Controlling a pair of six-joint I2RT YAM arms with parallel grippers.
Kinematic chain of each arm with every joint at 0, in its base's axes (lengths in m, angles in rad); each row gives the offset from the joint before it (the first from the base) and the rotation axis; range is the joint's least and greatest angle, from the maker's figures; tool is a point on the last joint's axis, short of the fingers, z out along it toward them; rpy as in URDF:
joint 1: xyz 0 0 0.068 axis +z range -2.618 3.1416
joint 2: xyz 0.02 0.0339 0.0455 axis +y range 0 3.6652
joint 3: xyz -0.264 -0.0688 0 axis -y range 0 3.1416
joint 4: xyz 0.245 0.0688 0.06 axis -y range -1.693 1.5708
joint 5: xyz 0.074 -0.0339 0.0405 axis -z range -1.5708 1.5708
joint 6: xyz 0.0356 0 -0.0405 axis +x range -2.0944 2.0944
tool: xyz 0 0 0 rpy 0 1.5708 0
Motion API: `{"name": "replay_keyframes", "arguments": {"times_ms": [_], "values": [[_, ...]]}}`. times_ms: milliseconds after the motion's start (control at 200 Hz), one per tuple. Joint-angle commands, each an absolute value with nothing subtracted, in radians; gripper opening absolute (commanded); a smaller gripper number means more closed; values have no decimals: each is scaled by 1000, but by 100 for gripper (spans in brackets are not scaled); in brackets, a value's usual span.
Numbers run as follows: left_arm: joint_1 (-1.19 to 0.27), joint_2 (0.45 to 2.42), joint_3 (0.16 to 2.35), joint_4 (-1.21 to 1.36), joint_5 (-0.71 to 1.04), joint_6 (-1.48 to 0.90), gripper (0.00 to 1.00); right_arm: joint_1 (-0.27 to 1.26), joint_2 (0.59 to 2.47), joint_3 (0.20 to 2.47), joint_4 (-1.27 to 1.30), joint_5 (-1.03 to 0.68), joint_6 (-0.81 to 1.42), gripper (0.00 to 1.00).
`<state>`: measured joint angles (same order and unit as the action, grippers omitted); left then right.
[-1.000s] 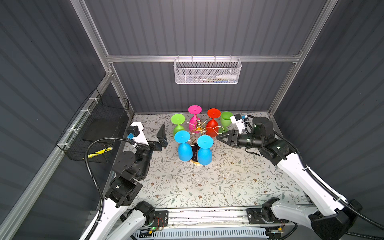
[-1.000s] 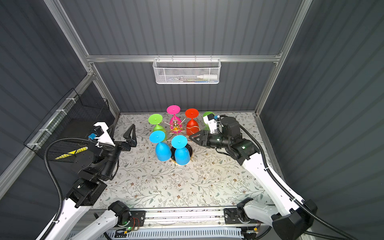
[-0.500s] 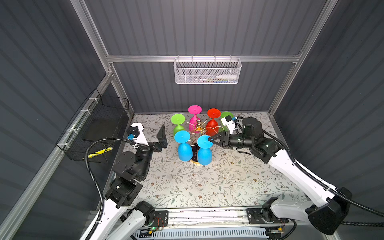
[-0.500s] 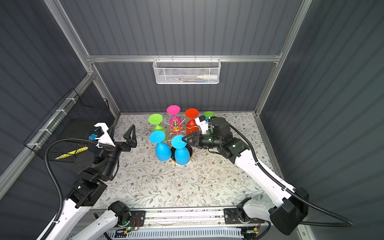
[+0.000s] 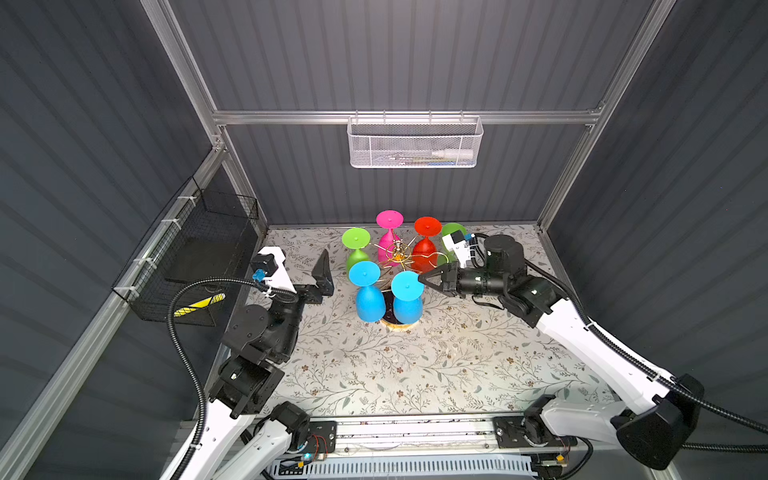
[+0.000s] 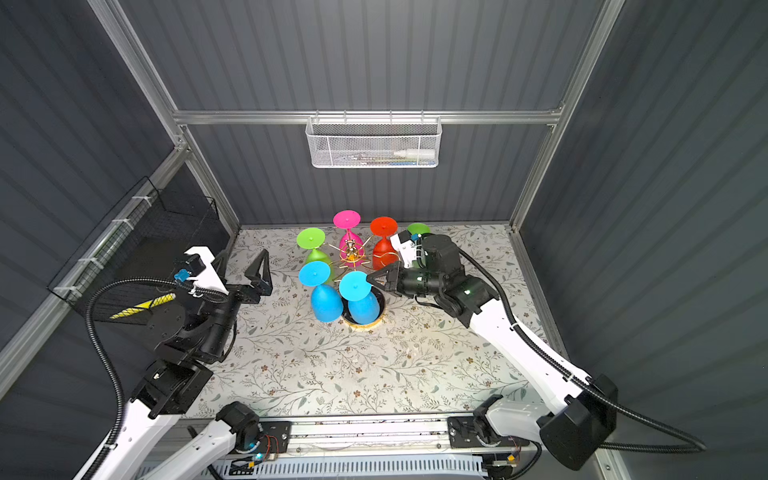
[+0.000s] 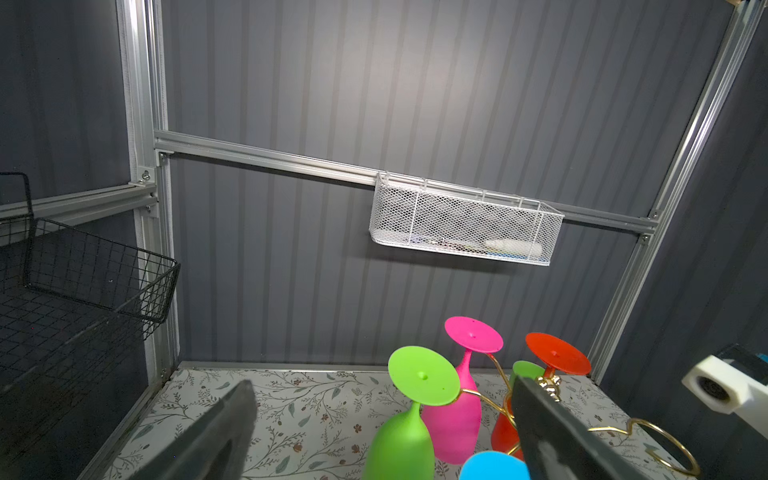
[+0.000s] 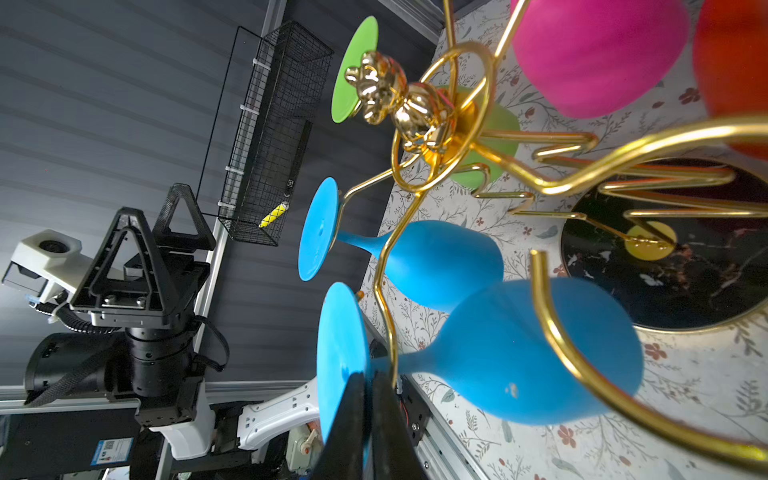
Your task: Take the wine glass off the wine glass rack
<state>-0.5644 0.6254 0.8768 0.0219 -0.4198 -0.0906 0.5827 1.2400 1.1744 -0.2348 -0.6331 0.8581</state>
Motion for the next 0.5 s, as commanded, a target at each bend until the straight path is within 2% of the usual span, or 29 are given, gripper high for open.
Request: {"name": "replay_keyframes", "arguments": {"times_ms": [0,135,495], "values": [[-566,609,871,33,-433,-103,97,587,1233,1176,-228,-630,856,5],[-566,606,871,32,-433,-103,97,587,1233,1178,-228,-628,861,0],[-566,598,873,27,-434,-103,98,585,1209,1178,-162,-652,930,0]]}}
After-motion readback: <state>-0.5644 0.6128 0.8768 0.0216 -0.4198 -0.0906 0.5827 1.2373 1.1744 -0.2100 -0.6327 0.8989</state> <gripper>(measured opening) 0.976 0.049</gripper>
